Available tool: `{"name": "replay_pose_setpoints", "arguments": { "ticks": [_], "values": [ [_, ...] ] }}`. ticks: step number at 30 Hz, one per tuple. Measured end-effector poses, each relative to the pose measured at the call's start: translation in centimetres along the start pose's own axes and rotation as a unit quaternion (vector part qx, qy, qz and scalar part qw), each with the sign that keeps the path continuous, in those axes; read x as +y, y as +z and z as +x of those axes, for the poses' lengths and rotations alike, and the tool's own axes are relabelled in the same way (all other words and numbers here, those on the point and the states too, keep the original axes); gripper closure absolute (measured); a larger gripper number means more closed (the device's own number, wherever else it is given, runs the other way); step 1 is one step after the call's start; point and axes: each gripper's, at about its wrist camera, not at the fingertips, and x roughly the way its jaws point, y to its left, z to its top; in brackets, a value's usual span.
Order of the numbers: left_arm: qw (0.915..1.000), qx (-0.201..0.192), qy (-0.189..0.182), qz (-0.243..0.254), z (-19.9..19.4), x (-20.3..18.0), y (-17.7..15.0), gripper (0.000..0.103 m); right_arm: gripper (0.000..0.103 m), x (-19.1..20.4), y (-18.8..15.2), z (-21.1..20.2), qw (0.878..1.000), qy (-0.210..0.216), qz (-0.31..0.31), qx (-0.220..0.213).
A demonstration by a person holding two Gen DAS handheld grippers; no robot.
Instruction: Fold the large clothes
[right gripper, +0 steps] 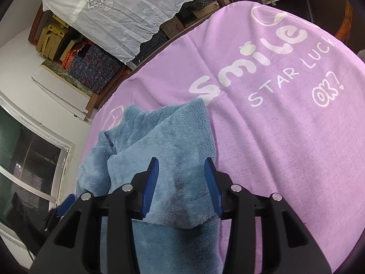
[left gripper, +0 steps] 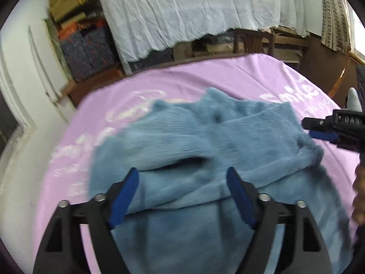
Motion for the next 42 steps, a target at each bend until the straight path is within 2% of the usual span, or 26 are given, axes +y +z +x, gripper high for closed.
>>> {"name": "replay_pose_setpoints", "arguments": {
  "ticks": [3, 6, 8, 9, 12, 14, 15, 17, 20, 24, 26, 30, 32, 34, 36, 40, 42],
  "values": [
    [0.9994, -0.003, 0.030, -0.018, -0.7, 3.0, -0.6, 0.016, 0.057, 0.7, -0.3, 0.3, 1.000, 0.000, -0.021, 0.002],
    [0.9951, 0.013, 0.058, -0.079, 0.6, 7.6, -0.7, 0.017, 0.056, 1.9, -0.9, 0.4, 0.999, 0.001, -0.053, -0.001],
    [0.9920, 0.027, 0.054, -0.111, 1.7, 10.0, -0.8, 0.019, 0.056, 3.2, -1.4, 0.2, 0.996, 0.004, -0.085, -0.009],
    [0.9908, 0.037, 0.052, -0.119, 2.6, 10.8, -0.9, 0.025, 0.056, 3.7, -1.7, 0.1, 0.995, 0.005, -0.099, -0.014],
    [0.9894, 0.070, 0.048, -0.118, 5.2, 11.6, -1.5, 0.033, 0.056, 5.4, -2.5, -0.6, 0.990, 0.009, -0.139, -0.035],
    [0.9882, 0.092, 0.031, -0.119, 6.8, 12.0, -2.3, 0.033, 0.056, 6.8, -3.3, -0.9, 0.986, 0.007, -0.158, -0.045],
    [0.9879, 0.091, 0.017, -0.125, 7.1, 12.3, -2.4, 0.034, 0.056, 8.0, -3.8, -1.0, 0.984, 0.018, -0.171, -0.043],
    [0.9889, 0.090, 0.012, -0.117, 7.0, 12.5, -2.2, 0.034, 0.056, 10.8, -4.7, -0.8, 0.977, 0.015, -0.207, -0.040],
    [0.9888, 0.088, 0.001, -0.121, 6.8, 13.0, -2.5, 0.033, 0.056, 15.6, -6.2, 0.6, 0.960, -0.007, -0.280, -0.028],
    [0.9807, 0.087, -0.034, -0.172, 6.1, 15.4, -2.8, 0.034, 0.055, 22.5, -9.6, 3.5, 0.911, -0.056, -0.407, -0.025],
    [0.9782, 0.090, -0.036, -0.184, 6.1, 16.2, -3.0, 0.034, 0.054, 24.9, -11.3, 5.8, 0.883, -0.085, -0.461, -0.022],
    [0.9738, 0.112, -0.040, -0.194, 7.0, 16.5, -3.2, 0.034, 0.050, 26.5, -13.4, 9.0, 0.849, -0.115, -0.516, -0.005],
    [0.9732, 0.120, -0.037, -0.192, 7.5, 16.5, -3.3, 0.033, 0.043, 26.6, -14.2, 10.3, 0.835, -0.127, -0.535, 0.001],
    [0.9743, 0.120, -0.031, -0.188, 7.5, 16.3, -3.3, 0.033, 0.043, 26.6, -14.6, 11.5, 0.824, -0.139, -0.549, 0.003],
    [0.9750, 0.121, -0.027, -0.184, 7.5, 16.3, -3.3, 0.032, 0.043, 26.4, -14.3, 12.2, 0.825, -0.144, -0.546, 0.004],
    [0.9741, 0.124, -0.024, -0.188, 7.8, 16.4, -3.4, 0.027, 0.044, 25.9, -12.7, 12.5, 0.853, -0.120, -0.507, 0.019],
    [0.9745, 0.124, -0.020, -0.186, 7.8, 16.4, -3.3, 0.027, 0.044, 25.8, -12.4, 12.5, 0.855, -0.122, -0.503, 0.015]
  ]
}}
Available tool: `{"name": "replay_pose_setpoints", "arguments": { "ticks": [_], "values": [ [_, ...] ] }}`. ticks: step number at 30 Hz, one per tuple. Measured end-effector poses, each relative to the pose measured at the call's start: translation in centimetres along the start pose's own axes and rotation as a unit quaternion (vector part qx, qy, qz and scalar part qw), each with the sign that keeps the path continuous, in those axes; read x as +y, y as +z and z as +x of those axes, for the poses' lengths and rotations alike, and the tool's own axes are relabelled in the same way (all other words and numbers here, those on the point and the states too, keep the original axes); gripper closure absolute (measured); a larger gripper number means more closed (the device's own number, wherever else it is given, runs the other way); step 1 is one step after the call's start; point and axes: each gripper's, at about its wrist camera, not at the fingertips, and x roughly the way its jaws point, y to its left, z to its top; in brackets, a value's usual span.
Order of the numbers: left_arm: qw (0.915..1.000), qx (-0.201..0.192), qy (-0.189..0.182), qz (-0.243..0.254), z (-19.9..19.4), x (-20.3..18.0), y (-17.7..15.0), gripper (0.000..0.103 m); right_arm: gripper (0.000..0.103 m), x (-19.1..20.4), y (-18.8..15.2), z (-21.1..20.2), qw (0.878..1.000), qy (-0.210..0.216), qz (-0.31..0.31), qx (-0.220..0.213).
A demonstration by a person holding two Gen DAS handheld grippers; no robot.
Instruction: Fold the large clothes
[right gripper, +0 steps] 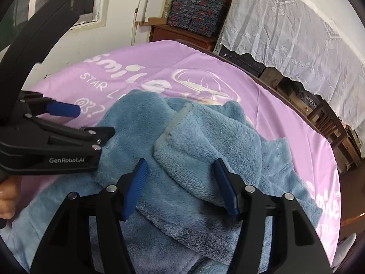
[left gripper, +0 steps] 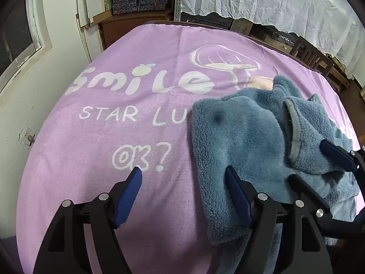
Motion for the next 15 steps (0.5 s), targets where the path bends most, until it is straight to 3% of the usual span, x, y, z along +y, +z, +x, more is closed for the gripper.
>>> {"name": "replay_pose_setpoints", "arguments": {
  "ticks": [4, 6, 8, 9, 11, 15],
  "values": [
    [0.9998, -0.006, 0.015, 0.013, 0.1, -0.5, 0.0, 0.026, 0.044, 0.7, 0.2, 0.5, 1.000, -0.016, -0.006, 0.003],
    [0.9996, -0.010, 0.020, 0.018, 0.1, -0.7, 0.0, 0.025, 0.050, 0.2, 0.4, 0.6, 1.000, -0.013, 0.013, 0.001],
    [0.9995, -0.011, 0.022, 0.019, 0.2, -0.7, 0.0, 0.025, 0.084, -0.7, 0.4, 0.5, 0.999, -0.004, 0.043, 0.003],
    [0.9996, -0.010, 0.021, 0.017, 0.2, -0.7, 0.0, 0.025, 0.089, -1.5, 0.4, 0.4, 0.998, 0.005, 0.062, 0.003],
    [0.9997, -0.009, 0.018, 0.015, 0.2, -0.6, 0.0, 0.025, 0.093, -3.9, 0.0, -0.5, 0.992, 0.041, 0.116, -0.002],
    [0.9994, -0.013, 0.024, 0.021, 0.0, -0.7, -0.1, 0.025, 0.093, -8.7, -1.7, -3.6, 0.978, 0.059, 0.198, -0.027]
  ]
}}
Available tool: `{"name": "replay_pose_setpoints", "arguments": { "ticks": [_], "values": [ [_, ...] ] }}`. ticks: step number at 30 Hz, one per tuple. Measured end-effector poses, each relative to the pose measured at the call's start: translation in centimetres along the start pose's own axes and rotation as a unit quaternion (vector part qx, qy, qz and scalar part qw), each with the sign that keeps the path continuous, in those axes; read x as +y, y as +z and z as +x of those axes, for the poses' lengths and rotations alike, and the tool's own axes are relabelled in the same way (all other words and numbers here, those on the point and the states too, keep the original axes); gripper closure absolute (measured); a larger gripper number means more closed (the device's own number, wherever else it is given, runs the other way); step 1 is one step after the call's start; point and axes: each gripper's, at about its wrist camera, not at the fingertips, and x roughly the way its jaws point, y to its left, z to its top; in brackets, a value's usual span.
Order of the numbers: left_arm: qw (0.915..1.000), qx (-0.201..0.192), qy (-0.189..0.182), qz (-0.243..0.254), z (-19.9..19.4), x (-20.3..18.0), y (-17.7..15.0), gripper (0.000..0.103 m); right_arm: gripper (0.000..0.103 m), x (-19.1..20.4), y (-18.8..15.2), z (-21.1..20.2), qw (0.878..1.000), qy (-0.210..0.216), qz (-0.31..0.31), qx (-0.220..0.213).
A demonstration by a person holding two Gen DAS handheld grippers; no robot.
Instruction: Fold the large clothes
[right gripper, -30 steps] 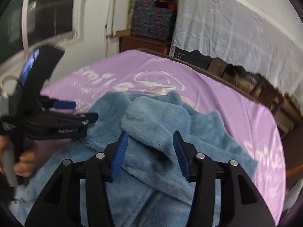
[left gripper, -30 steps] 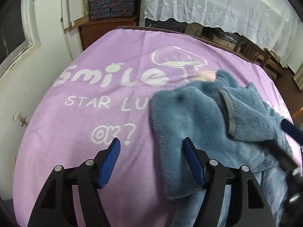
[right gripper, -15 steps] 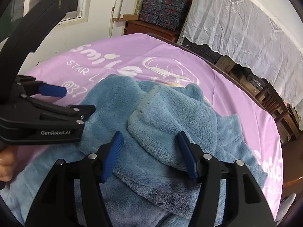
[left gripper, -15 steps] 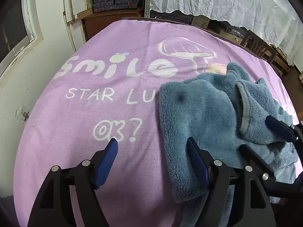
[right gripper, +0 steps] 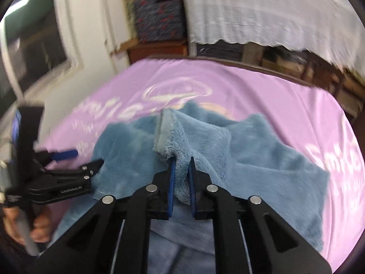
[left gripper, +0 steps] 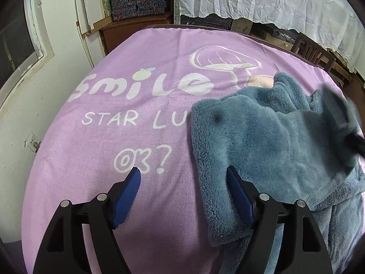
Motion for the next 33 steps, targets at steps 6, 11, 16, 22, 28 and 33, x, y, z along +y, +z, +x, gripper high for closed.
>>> {"name": "replay_pose_setpoints", "arguments": {
  "ticks": [6, 11, 16, 22, 28, 33],
  "values": [
    [0.9993, -0.016, 0.024, 0.023, -0.3, -0.8, -0.3, 0.025, 0.093, -9.0, -2.3, -3.3, 0.990, 0.021, 0.137, -0.002],
    [0.9991, -0.020, 0.028, 0.025, -0.2, -0.8, -0.3, 0.022, 0.064, -14.2, -5.5, -1.1, 0.968, 0.073, 0.238, 0.033],
    [0.9995, -0.018, 0.019, 0.016, -0.1, -0.3, -0.1, 0.021, 0.057, -14.7, -5.2, -0.5, 0.960, 0.102, 0.259, 0.026],
    [0.9991, -0.036, -0.003, 0.021, -1.0, -0.6, -0.3, 0.047, 0.096, -12.7, -4.6, -1.5, 0.972, 0.073, 0.222, -0.002],
    [0.9985, -0.034, 0.015, 0.039, -0.9, -1.3, -0.6, 0.047, 0.096, -12.6, -5.9, -3.8, 0.975, 0.066, 0.214, -0.008],
    [0.9985, -0.032, 0.019, 0.041, -0.7, -1.3, -0.6, 0.043, 0.096, -13.8, -7.3, -0.9, 0.970, 0.058, 0.232, 0.048]
  ]
}}
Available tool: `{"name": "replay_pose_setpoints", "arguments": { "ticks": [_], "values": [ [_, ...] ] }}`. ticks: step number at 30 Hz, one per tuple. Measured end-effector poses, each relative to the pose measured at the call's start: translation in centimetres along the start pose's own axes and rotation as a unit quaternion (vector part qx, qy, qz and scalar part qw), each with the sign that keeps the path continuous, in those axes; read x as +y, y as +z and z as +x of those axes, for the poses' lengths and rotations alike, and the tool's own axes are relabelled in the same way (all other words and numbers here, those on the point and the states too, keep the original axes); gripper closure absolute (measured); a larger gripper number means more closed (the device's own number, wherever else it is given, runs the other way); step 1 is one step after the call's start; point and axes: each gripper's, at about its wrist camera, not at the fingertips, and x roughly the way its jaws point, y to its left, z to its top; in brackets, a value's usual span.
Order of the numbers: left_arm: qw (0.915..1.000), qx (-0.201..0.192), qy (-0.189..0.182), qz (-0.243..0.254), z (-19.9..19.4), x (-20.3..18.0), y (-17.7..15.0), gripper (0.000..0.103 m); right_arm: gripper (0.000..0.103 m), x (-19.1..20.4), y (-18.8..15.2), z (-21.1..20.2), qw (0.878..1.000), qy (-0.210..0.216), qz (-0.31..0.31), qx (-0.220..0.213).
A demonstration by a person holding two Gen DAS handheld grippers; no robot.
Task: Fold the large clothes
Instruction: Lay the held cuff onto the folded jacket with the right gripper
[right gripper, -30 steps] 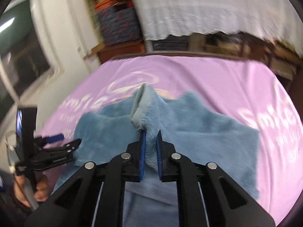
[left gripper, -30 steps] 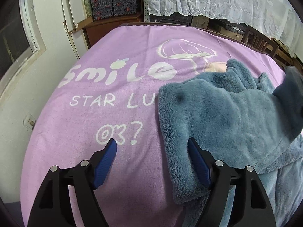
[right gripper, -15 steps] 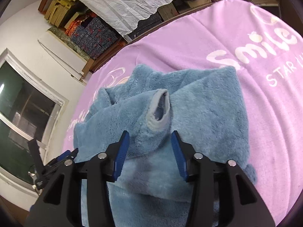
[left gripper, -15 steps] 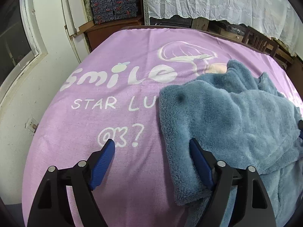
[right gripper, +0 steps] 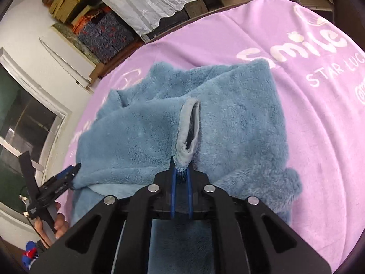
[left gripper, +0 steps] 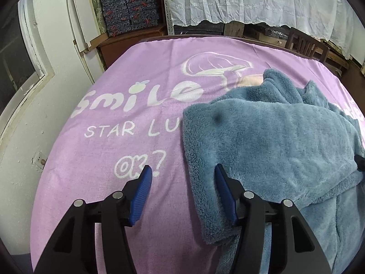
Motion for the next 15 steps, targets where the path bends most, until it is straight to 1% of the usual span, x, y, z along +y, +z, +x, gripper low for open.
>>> {"name": "replay_pose_setpoints", "arguments": {
  "ticks": [2, 3, 4, 5, 7, 9, 10, 11, 12, 15],
  "values": [
    [1.0000, 0.001, -0.002, -0.003, 0.0, 0.2, 0.0, 0.043, 0.092, 0.7, -0.2, -0.2, 0.999, -0.021, -0.024, -0.011],
    [1.0000, -0.001, -0.005, -0.007, -0.3, 0.3, 0.1, 0.043, 0.086, 0.9, -0.3, -0.4, 0.999, -0.027, -0.032, -0.016],
    [0.9999, -0.008, -0.008, -0.011, -0.7, 0.5, 0.1, 0.043, 0.083, 1.0, -0.4, -1.0, 0.998, -0.035, -0.036, -0.025],
    [0.9997, -0.018, -0.010, -0.015, -1.3, 0.7, 0.2, 0.043, 0.077, 1.1, -0.4, -2.3, 0.997, -0.048, -0.038, -0.054],
    [0.9984, -0.049, -0.015, -0.026, -2.9, 0.9, 0.5, 0.044, 0.076, 1.4, -0.2, -4.6, 0.992, -0.055, -0.040, -0.104],
    [0.9969, -0.057, -0.048, -0.026, -3.9, 0.1, 1.5, 0.045, 0.077, 1.9, 0.2, -5.8, 0.990, -0.047, -0.045, -0.124],
    [0.9963, -0.053, -0.065, -0.018, -4.1, -0.7, 2.0, 0.045, 0.077, 2.7, 0.8, -5.9, 0.991, -0.036, -0.054, -0.120],
    [0.9960, -0.050, -0.072, -0.012, -4.1, -1.5, 2.4, 0.045, 0.077, 3.1, 1.1, -5.7, 0.991, -0.031, -0.058, -0.115],
    [0.9957, -0.045, -0.080, 0.000, -4.0, -3.1, 3.3, 0.045, 0.077, 4.0, 1.6, -5.2, 0.992, -0.024, -0.061, -0.108],
    [0.9931, -0.039, -0.108, 0.023, -3.0, -6.4, 4.4, 0.044, 0.077, 6.5, 3.0, -2.6, 0.995, 0.007, -0.070, -0.077]
  ]
}}
